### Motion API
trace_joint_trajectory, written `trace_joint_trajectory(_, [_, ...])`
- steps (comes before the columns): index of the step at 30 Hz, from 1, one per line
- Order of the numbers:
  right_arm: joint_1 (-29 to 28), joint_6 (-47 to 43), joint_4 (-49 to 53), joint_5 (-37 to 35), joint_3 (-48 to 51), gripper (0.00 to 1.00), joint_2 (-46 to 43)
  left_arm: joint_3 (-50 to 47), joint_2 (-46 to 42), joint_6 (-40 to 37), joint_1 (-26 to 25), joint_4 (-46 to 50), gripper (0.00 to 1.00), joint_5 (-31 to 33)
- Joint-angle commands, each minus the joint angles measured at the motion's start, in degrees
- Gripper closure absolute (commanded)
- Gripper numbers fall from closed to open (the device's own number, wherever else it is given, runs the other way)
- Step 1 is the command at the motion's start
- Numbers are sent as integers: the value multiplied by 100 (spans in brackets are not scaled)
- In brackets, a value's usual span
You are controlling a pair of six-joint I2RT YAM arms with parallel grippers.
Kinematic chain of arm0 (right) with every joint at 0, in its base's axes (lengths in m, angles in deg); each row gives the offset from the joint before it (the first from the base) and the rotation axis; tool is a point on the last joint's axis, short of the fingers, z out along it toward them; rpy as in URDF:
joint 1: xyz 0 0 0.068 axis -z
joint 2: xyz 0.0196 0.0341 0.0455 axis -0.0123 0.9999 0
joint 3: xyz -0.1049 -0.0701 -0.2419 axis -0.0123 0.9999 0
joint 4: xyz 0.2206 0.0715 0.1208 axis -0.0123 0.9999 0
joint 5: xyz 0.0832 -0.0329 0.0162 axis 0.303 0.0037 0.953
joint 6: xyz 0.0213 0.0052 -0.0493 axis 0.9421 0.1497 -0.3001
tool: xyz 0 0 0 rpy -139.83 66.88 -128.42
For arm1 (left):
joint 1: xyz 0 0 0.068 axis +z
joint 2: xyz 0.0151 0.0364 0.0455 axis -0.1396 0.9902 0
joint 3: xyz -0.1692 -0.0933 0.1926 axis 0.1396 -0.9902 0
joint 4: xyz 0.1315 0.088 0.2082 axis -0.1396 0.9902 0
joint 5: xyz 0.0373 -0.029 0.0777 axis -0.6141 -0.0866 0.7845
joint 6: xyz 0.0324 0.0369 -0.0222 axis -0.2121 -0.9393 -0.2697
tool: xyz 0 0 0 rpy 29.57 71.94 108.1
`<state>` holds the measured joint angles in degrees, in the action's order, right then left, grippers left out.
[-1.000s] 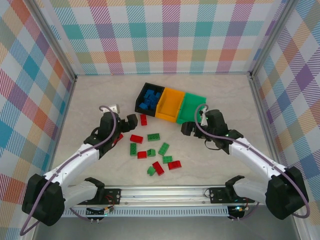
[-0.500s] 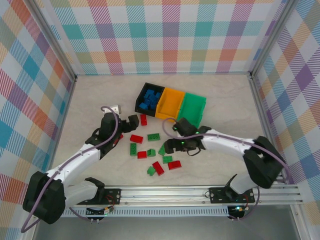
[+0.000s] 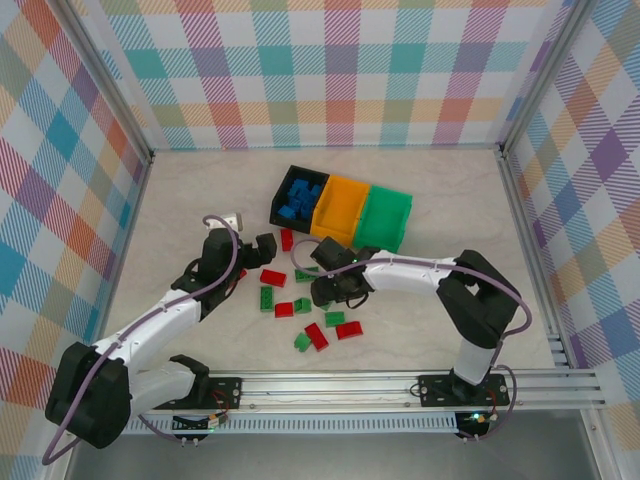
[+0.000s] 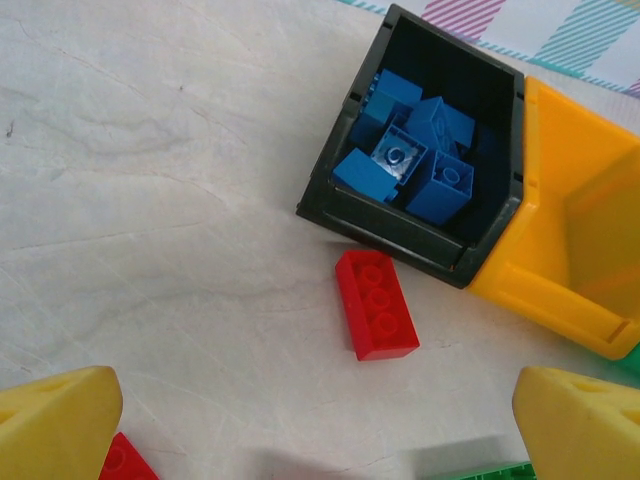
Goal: Sort the legos into containers by color
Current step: Pick up the lego from the center of the table.
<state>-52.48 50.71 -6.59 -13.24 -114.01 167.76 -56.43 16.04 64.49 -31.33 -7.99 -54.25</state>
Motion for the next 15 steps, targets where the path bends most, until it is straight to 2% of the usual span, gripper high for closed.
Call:
trace_joint_trajectory(1, [-108, 175, 242, -40, -179, 37, 369, 62, -4, -61, 47, 16, 0, -21])
trace_joint_trajectory(4, [-112, 226, 126, 250, -332, 36, 526, 62, -62, -56, 50, 86, 0, 210])
trace_joint_trajectory(7, [-113, 271, 66, 308, -467, 29, 678, 71, -185, -91, 50, 144, 0, 204])
trace_joint_trajectory(10, [-113, 271, 227, 348, -726, 25, 842, 23, -297, -105, 55, 155, 0, 322])
trace_joint_trajectory(14, [-124, 274, 151, 366, -863, 25, 877, 75, -297, -102, 54, 211, 0, 242])
trace_joint_trajectory(15, [-121, 296, 160, 401, -943, 28, 919, 98, -288, -107, 54, 250, 0, 246])
